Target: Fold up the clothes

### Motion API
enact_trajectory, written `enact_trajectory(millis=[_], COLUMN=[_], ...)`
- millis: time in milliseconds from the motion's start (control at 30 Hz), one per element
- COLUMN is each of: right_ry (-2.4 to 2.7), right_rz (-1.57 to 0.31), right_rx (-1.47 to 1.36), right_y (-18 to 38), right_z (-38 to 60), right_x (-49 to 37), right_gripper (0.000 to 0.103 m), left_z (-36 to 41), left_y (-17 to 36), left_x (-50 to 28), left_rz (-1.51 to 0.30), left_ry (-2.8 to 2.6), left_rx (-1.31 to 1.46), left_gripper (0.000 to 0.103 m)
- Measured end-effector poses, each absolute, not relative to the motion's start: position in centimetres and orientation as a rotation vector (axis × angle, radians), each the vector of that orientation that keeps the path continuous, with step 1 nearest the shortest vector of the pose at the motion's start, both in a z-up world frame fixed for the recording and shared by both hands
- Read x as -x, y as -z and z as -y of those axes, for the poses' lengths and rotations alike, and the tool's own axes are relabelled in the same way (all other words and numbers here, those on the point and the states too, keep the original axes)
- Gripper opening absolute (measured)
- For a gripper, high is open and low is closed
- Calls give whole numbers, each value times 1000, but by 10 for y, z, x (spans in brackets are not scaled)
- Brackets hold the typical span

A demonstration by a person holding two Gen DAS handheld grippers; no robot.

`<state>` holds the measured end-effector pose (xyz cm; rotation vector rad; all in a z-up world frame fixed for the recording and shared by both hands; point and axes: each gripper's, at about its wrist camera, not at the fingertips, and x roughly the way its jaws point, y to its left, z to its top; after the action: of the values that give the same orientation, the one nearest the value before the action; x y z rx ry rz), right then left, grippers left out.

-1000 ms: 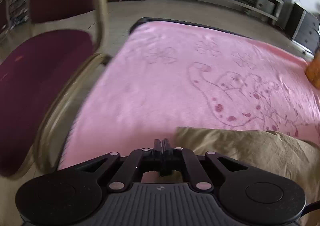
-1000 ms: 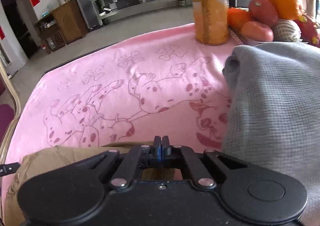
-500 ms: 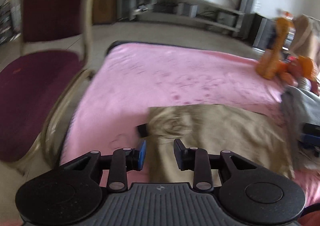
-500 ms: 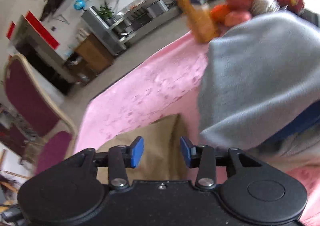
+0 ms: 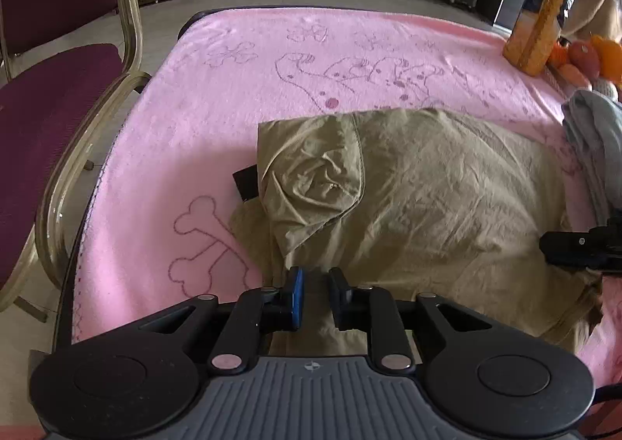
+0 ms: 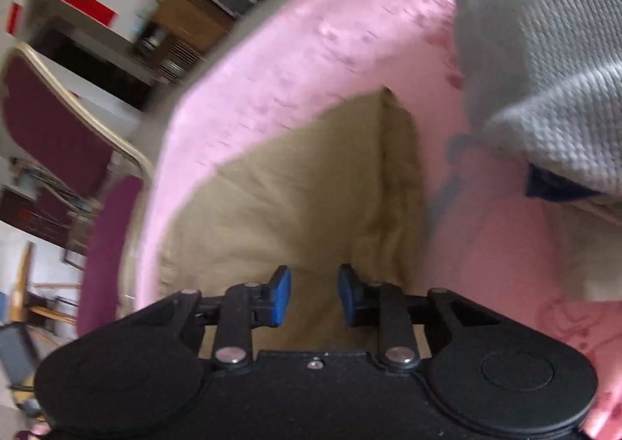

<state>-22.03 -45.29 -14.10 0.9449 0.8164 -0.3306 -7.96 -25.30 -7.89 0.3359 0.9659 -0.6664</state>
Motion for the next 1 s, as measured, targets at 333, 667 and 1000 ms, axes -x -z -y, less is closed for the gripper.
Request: enact_trajectory(millis=[333, 667, 1000], right_ry=[457, 544, 444], right_rz=[-933, -605, -569], right_rx=[-779, -676, -669], right_y=[124, 84, 91], right_z=[428, 412, 403], right_x=[260, 294, 281], right_gripper=[42, 42, 37], left_z=[218, 187, 209], left_y=[74, 51, 51], left_x=[118, 126, 136], left_rz=[-952, -902, -817], left_ry=[669, 628, 715], left_rx=[-427, -296, -319], left_gripper=[23, 32, 45])
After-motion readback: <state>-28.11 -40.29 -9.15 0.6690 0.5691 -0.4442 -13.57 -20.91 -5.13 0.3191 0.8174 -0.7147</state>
